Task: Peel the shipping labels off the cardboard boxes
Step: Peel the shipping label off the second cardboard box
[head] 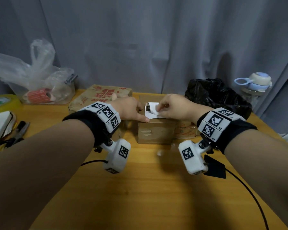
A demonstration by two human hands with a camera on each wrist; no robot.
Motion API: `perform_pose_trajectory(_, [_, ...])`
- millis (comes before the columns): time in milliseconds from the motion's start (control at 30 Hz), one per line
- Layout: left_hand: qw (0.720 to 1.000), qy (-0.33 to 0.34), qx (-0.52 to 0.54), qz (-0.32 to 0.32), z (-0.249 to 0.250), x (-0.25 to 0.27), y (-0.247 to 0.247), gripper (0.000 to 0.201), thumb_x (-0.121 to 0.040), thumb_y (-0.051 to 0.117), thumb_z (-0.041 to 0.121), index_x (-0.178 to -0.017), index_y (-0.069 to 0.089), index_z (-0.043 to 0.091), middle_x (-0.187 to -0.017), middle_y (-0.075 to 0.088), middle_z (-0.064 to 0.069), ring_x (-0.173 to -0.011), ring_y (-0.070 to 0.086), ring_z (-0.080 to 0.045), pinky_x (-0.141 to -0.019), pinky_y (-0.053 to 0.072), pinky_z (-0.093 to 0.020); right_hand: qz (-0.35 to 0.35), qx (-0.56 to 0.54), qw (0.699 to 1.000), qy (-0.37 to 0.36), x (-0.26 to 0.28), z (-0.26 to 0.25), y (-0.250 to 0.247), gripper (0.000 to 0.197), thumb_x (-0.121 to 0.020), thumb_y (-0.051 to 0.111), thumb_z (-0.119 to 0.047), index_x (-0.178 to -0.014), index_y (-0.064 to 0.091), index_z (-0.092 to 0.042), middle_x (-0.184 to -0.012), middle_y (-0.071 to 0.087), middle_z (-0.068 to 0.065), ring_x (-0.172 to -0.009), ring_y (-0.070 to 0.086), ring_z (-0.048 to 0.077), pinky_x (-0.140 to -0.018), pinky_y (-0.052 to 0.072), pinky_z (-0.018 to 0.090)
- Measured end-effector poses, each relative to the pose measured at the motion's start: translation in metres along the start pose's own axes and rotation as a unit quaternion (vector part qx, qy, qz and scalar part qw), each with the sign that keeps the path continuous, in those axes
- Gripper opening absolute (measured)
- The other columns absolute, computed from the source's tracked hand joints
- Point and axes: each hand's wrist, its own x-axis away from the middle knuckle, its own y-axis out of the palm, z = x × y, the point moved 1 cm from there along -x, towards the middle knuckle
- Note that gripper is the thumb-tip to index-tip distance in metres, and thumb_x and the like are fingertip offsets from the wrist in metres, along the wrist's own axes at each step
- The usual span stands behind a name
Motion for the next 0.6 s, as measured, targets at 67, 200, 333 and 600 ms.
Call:
perform_pose_trajectory(67, [1.000,0.001,-0.002,0.000,0.002,0.001,-0.001,0.070,-0.072,0.051,0.076,-0.128,0.054,0.034,-0.125,0.059,0.008,-0.123,0.045,-0.020,-0.098,0.021,-0.045,-0.029,0.031,0.999,-0.018,0.003,0.004,0.000,0.030,-0.081,0.070,-0.030,-0.110,0.067,-0.021,-0.101,0.053,-0.011,-0.092,0.046,0.003,-0.077,0.033,0.019])
perform_pose_trajectory(200, [1.000,0.012,0.019,-0.012,0.002,-0.002,-0.003,0.071,-0.074,0.058,0.068,-0.131,0.054,0.025,-0.126,0.060,0.003,-0.119,0.050,-0.020,-0.101,0.032,-0.040,-0.042,0.066,0.996,-0.042,0.004,0.008,-0.004,0.030,-0.081,0.069,-0.033,-0.110,0.067,-0.026,-0.105,0.052,-0.012,-0.095,0.046,0.007,-0.085,0.037,0.025])
perform_pose_trajectory(333, [0.999,0.026,0.032,-0.014,0.002,-0.005,-0.004,0.073,-0.076,0.062,0.063,-0.132,0.054,0.017,-0.128,0.060,-0.001,-0.116,0.054,-0.021,-0.102,0.041,-0.039,-0.012,0.145,0.986,-0.086,0.005,0.004,-0.002,0.016,-0.085,0.060,-0.034,-0.094,0.070,-0.025,-0.109,0.062,-0.004,-0.107,0.052,0.018,-0.094,0.043,0.038])
perform_pose_trajectory(600, [1.000,0.017,0.017,-0.007,-0.001,-0.007,-0.002,0.075,-0.073,0.059,0.068,-0.133,0.052,0.022,-0.127,0.058,0.001,-0.118,0.051,-0.022,-0.104,0.033,-0.043,0.026,0.045,0.998,-0.047,-0.001,0.013,-0.001,0.007,-0.081,0.067,-0.026,-0.076,0.062,-0.024,-0.099,0.048,-0.008,-0.106,0.047,0.017,-0.093,0.042,0.034])
